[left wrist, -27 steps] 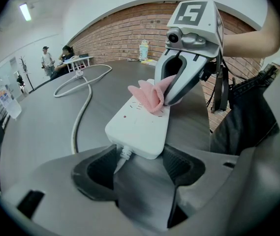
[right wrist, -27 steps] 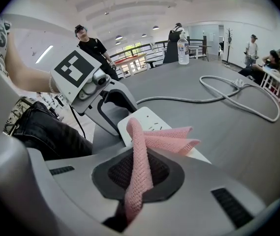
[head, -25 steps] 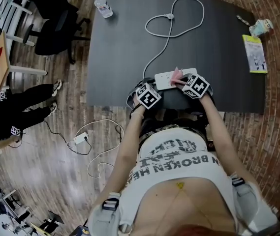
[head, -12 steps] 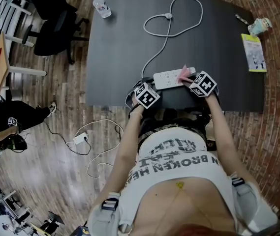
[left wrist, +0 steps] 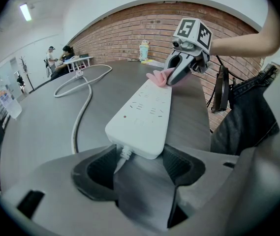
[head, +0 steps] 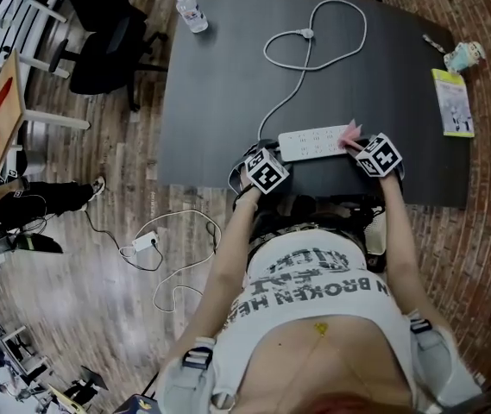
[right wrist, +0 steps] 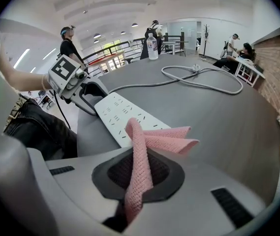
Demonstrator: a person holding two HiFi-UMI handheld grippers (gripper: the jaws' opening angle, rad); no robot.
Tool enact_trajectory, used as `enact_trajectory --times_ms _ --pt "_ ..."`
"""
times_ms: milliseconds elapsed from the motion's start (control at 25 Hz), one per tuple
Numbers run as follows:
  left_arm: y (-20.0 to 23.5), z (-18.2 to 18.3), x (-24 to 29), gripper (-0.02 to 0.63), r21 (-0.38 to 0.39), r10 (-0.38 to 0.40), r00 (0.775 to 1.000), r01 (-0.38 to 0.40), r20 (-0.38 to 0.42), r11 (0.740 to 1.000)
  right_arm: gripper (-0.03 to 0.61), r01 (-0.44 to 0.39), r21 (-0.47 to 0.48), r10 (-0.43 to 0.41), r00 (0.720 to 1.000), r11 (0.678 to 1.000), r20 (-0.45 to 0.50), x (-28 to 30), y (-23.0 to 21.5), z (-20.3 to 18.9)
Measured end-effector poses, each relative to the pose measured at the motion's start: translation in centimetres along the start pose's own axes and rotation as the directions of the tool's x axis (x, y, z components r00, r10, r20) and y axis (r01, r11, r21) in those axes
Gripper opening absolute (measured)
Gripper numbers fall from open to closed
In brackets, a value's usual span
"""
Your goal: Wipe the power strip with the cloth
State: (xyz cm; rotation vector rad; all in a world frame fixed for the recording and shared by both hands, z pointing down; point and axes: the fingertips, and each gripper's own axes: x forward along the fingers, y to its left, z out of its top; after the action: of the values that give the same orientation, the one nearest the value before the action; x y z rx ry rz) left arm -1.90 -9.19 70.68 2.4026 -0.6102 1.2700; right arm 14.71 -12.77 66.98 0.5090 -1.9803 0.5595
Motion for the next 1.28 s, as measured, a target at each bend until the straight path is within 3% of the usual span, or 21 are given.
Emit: enact_trajectory --times_ms 600,1280 --pt "0.14 -0.07 -0.34 0.276 0.0 0.0 1.0 0.0 0.0 1.0 0.017 0.041 0.055 -0.039 0.998 0.998 -0.046 -0.17 -0.3 0.09" --pt "0.13 -0.01 -0.27 0.276 0.004 0.0 1.0 0.0 -0.009 1.0 0.017 0.08 0.052 -0.078 0.996 0.995 -0.034 -0.21 -0.41 -0.06"
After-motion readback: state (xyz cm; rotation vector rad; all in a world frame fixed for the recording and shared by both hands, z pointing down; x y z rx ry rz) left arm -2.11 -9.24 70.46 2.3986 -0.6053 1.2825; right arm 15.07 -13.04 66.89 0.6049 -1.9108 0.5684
